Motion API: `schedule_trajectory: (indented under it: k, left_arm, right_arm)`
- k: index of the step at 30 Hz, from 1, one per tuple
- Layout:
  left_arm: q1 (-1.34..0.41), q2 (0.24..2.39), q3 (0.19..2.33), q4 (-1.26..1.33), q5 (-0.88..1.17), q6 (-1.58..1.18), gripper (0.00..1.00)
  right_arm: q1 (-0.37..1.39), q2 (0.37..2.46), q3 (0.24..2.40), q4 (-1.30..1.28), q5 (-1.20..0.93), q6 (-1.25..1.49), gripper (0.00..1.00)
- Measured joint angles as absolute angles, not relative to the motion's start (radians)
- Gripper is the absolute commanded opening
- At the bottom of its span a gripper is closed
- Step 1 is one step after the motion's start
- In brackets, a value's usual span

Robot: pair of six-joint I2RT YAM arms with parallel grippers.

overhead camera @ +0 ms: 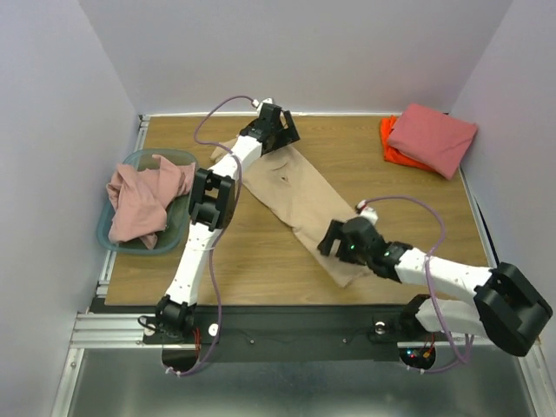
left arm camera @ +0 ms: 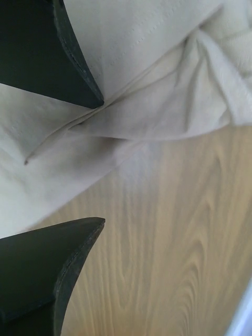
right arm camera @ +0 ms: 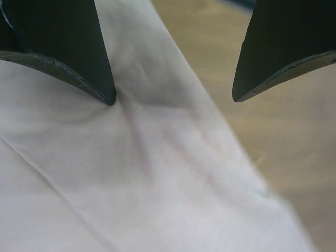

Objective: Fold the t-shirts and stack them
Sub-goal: Fold the tshirt

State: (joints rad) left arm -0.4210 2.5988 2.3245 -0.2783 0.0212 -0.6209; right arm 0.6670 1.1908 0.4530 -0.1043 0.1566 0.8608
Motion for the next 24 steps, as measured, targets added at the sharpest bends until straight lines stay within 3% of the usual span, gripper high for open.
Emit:
schedule_trajectory:
  k: [5, 9, 17, 24]
  left_arm:
    - [-0.427, 2.689, 2.407, -0.125, 0.194, -0.69, 0.99]
    - [-0.444, 2.73, 2.41, -0.004, 0.293, -0.773, 0.99]
    - [-0.465, 2.8, 2.419, 0.217, 0.41, -0.917, 0.99]
    - [-0.472, 2.794, 2.424, 0.234, 0.408, -0.925, 0.99]
  right_arm:
    - [1.046, 1.272, 0.475, 0.012, 0.13, 0.945, 1.0]
    - [1.212, 1.393, 0.577, 0.048, 0.079, 0.902, 1.0]
    - [1.336, 1.295, 0.624, -0.087, -0.091, 0.773, 1.0]
    - [1.325, 1.053, 0.659, -0.258, 0.099, 0.818, 1.0]
